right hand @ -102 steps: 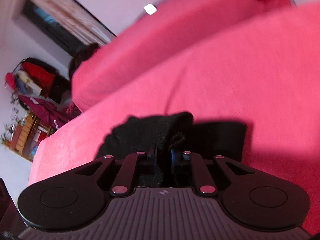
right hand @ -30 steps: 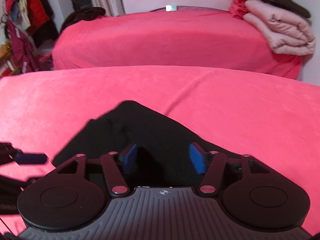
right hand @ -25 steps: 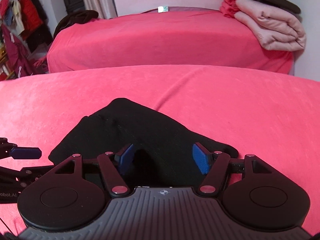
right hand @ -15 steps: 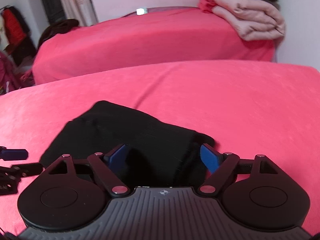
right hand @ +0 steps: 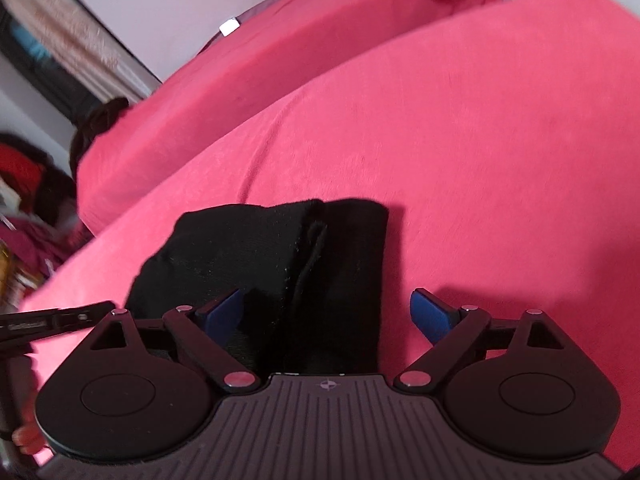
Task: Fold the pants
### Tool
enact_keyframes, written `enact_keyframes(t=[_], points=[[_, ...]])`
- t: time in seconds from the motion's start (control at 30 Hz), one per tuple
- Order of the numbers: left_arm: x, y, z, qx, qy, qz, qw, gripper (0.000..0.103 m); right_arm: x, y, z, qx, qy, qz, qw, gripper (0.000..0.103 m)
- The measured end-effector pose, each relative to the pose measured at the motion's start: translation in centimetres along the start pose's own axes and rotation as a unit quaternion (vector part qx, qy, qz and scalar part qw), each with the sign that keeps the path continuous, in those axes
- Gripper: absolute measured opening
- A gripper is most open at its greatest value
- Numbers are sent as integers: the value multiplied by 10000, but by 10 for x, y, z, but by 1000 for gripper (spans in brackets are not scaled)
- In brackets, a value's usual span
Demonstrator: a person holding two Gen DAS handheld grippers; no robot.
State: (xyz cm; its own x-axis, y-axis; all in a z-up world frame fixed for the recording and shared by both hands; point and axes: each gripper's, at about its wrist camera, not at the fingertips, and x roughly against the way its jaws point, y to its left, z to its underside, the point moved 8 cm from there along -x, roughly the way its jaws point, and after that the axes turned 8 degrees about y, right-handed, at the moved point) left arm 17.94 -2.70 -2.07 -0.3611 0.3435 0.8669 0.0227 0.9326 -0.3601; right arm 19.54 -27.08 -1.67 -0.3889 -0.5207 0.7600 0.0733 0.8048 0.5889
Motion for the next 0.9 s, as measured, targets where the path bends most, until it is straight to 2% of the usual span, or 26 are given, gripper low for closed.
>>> enact_keyframes(t=[0.2,0.47,0.53,0.63,0.7,0.73,0.8,0.9], points=[[-25,4,-13,272,247,775,9963,103,-14,-1,-1,-416,119,-325,9985,94],[-67,4,-14,654,633,1301,9873,103,-21,4,-4,-294,288,-478,9980,95],[-68,-2,-16,591,589,1220,9890,103,-23,6,-4,-267,307,-477,9980,95],[-68,-18,-15,244,586,874,9942,103,-26,10,-3,-185,279,-305,9990,91],[-66,-24,-15,23,548,510,9972,103,-26,15,-2,-65,225,-130,9996,81],[-64,-26,-15,4,521,446,9976,103,-24,16,-1,-18,202,-99,9997,78],[-57,-27,-15,19,429,384,9983,103,-20,19,0,-6,164,-79,9998,64],[-45,-28,-13,-53,283,241,9993,103,-14,29,2,49,90,18,9999,55]])
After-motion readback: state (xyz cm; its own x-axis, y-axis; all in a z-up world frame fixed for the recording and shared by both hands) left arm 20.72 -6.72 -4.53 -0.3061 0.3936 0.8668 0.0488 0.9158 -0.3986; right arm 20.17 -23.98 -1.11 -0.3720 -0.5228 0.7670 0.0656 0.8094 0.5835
